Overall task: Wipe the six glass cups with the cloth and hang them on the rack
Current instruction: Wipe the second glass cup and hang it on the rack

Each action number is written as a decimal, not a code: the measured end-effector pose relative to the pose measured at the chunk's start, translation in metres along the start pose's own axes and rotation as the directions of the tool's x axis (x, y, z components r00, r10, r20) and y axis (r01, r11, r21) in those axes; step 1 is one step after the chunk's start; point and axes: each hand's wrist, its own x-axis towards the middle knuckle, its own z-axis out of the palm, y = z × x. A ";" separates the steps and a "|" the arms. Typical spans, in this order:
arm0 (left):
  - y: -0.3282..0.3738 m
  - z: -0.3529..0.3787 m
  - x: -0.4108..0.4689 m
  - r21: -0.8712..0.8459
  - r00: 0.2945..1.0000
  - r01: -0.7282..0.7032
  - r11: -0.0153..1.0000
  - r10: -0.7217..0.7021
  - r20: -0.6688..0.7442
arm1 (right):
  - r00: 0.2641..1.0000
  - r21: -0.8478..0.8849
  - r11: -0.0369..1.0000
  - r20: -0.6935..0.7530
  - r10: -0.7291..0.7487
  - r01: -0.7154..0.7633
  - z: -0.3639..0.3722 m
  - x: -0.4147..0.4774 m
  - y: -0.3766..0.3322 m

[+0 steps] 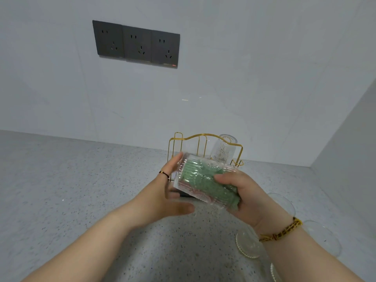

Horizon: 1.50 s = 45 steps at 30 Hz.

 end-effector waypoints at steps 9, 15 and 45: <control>-0.004 0.000 -0.004 0.386 0.925 -0.283 0.878 0.356 -0.132 | 0.982 -0.129 0.990 0.174 0.078 -0.056 -0.002 -0.001 0.004; 0.006 0.000 -0.004 -0.214 0.982 0.148 0.965 -0.118 0.148 | 0.964 -0.772 0.618 0.254 0.083 0.151 0.008 -0.007 -0.014; 0.001 0.008 0.004 0.297 0.982 0.177 0.938 -0.189 0.014 | 0.988 -0.921 0.365 0.099 -0.118 0.136 0.030 -0.005 -0.017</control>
